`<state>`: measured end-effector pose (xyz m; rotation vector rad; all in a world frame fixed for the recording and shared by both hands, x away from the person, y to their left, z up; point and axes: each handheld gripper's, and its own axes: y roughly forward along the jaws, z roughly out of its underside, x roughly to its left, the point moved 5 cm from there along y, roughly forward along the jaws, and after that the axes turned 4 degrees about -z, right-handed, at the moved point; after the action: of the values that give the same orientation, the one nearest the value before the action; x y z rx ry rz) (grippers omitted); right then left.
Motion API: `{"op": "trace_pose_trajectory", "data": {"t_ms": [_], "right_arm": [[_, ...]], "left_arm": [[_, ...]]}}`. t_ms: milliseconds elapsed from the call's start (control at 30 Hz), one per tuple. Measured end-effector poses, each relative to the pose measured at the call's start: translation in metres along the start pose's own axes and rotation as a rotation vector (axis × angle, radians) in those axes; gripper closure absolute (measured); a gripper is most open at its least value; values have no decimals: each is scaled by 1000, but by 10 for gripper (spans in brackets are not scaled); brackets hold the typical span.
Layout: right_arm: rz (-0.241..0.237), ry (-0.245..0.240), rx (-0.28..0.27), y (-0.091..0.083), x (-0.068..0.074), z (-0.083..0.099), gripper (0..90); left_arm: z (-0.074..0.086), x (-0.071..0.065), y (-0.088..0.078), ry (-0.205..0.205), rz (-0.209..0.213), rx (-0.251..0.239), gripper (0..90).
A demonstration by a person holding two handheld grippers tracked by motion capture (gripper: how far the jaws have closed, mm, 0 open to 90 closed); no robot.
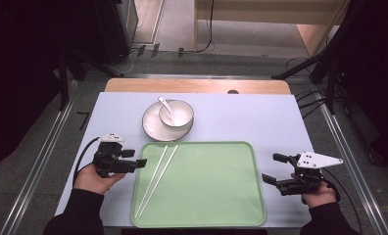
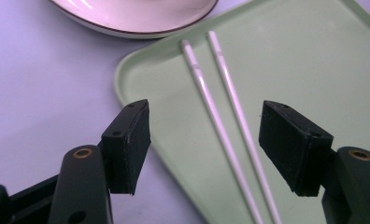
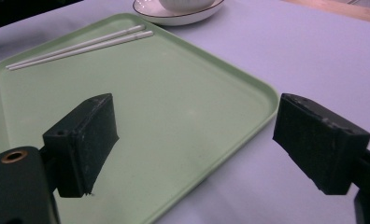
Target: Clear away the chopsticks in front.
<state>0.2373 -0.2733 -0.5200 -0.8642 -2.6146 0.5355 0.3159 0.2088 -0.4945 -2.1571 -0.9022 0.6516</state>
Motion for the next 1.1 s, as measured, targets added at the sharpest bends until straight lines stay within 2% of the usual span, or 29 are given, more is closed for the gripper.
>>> {"op": "trace_pose_trajectory", "data": {"t_ms": [333,533,900,1100], "right_arm": [[12,8,-7,-5,0,2,141],[15,10,-14,-8,0,2,141],[15,12,-21,-11,-1,2,141],[18,13,-26,-12,-2,2,141]], "left_arm": [[14,15,-10,21,-19,-2,326],[23,19,-15,2,-39,-9,324],[39,32,-31,-35,-47,-80,317],[44,37,-39,-9,-55,-118,306]]}}
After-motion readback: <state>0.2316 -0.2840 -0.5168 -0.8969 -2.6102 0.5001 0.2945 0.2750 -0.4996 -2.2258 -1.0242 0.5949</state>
